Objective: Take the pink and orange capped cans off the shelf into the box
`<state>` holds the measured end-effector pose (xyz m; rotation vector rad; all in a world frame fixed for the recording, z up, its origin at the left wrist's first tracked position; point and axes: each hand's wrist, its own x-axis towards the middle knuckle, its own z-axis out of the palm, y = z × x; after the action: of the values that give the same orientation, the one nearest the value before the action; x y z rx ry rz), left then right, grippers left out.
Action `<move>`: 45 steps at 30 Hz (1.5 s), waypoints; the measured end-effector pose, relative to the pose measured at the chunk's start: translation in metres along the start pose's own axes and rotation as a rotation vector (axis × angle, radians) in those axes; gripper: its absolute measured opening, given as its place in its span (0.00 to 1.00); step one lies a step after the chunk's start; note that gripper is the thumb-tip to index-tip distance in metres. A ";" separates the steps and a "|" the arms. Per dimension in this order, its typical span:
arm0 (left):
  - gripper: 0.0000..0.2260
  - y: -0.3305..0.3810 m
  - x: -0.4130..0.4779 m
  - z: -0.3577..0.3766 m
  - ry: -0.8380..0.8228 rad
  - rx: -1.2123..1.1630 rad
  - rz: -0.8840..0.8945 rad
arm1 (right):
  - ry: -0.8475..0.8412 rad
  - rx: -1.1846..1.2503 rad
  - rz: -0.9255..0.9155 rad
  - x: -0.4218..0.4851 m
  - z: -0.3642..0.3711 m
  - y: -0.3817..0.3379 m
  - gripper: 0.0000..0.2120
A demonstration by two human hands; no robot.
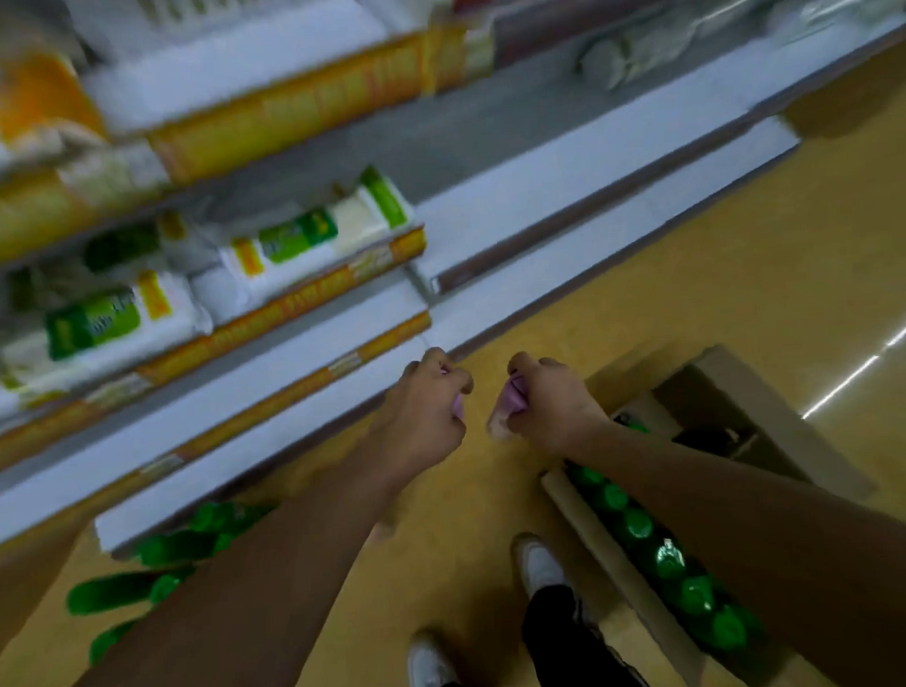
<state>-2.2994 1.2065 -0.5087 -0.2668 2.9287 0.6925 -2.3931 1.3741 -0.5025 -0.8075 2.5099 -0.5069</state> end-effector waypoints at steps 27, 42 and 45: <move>0.15 0.442 0.076 -0.156 0.080 0.078 0.552 | 0.534 0.040 0.335 -0.267 -0.370 0.134 0.17; 0.15 0.483 0.242 -0.042 -0.246 0.142 0.677 | 0.484 0.212 0.696 -0.176 -0.342 0.253 0.21; 0.13 0.470 0.276 -0.012 -0.343 0.146 0.706 | 0.489 0.249 0.763 -0.146 -0.325 0.274 0.16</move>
<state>-2.6633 1.5751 -0.3377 0.8473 2.6739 0.5107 -2.5792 1.7387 -0.3163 0.4277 2.8271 -0.7705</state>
